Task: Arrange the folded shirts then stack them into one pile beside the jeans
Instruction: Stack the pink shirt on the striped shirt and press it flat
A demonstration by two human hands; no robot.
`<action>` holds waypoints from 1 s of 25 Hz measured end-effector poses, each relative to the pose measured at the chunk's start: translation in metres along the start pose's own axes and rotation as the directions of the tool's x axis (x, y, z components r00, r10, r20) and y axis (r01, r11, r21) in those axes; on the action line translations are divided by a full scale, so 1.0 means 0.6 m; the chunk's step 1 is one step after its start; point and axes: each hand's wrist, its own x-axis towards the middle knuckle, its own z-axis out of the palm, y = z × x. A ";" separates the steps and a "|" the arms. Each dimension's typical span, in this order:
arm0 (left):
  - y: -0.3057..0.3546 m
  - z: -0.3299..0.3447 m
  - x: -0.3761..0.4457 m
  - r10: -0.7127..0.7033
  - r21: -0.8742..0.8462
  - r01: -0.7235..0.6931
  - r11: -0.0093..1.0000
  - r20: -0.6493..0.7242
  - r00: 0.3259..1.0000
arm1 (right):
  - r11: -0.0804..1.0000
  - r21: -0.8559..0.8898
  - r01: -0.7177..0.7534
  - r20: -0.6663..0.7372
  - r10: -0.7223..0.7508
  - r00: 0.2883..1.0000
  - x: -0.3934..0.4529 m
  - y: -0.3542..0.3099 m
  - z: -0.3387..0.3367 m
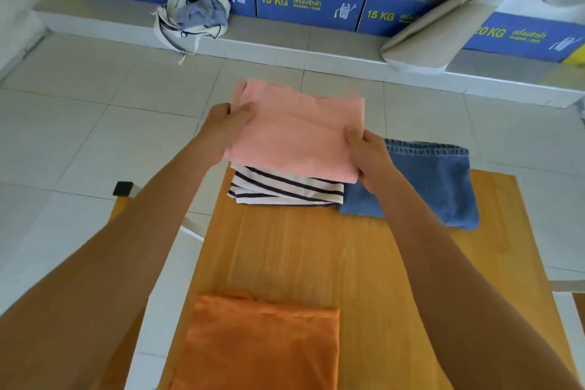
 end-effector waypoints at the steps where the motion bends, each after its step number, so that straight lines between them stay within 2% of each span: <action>1: -0.023 0.009 0.013 -0.064 0.086 0.063 0.994 0.000 0.998 | 0.996 -0.077 -0.035 -0.016 0.034 0.999 0.012 0.022 0.004; 2: -0.050 0.017 0.017 -0.147 0.147 0.145 0.979 0.002 0.989 | 0.985 -0.165 -0.054 -0.020 0.051 0.998 0.014 0.042 0.006; 4: -0.097 0.024 0.020 -0.245 0.134 0.245 0.960 -0.015 0.969 | 0.964 -0.261 -0.056 -0.033 0.049 0.998 0.011 0.066 0.008; 10: -0.086 0.011 0.026 -0.096 0.020 0.098 0.995 -0.074 0.993 | 0.998 -0.057 -0.011 -0.112 0.004 0.994 0.019 0.070 -0.005; 13: -0.113 0.020 0.011 -0.103 0.155 0.112 0.982 -0.065 0.993 | 0.992 -0.112 -0.061 -0.112 0.049 0.993 0.014 0.079 -0.006; 17: -0.122 0.023 0.006 -0.022 0.074 0.030 0.997 -0.106 0.994 | 0.994 -0.093 -0.065 -0.153 0.050 0.987 0.016 0.065 -0.007; 18: -0.121 0.025 0.007 -0.025 0.109 0.038 0.993 -0.116 0.993 | 0.986 -0.146 -0.084 -0.153 0.061 0.986 0.014 0.062 -0.007; 20: -0.122 0.026 0.007 -0.007 0.300 0.055 0.952 -0.161 0.987 | 0.952 -0.292 -0.090 -0.156 0.045 0.987 0.008 0.058 -0.006; 21: -0.124 0.026 0.004 0.092 0.411 0.005 0.912 -0.216 0.972 | 0.922 -0.384 -0.048 -0.179 -0.023 0.984 0.004 0.054 -0.005; 22: -0.125 0.027 0.002 0.249 0.493 -0.094 0.865 -0.258 0.933 | 0.872 -0.489 0.013 -0.204 -0.129 0.971 -0.001 0.047 0.000; 23: -0.123 0.030 0.001 0.427 0.547 -0.229 0.806 -0.268 0.864 | 0.793 -0.602 0.090 -0.207 -0.264 0.942 -0.008 0.036 0.011; 24: -0.115 0.039 -0.002 0.580 0.582 -0.365 0.727 -0.234 0.780 | 0.681 -0.708 0.189 -0.156 -0.412 0.898 -0.014 0.025 0.030; 25: -0.107 0.052 -0.001 0.677 0.608 -0.471 0.639 -0.154 0.720 | 0.538 -0.788 0.299 -0.045 -0.535 0.844 -0.018 0.014 0.056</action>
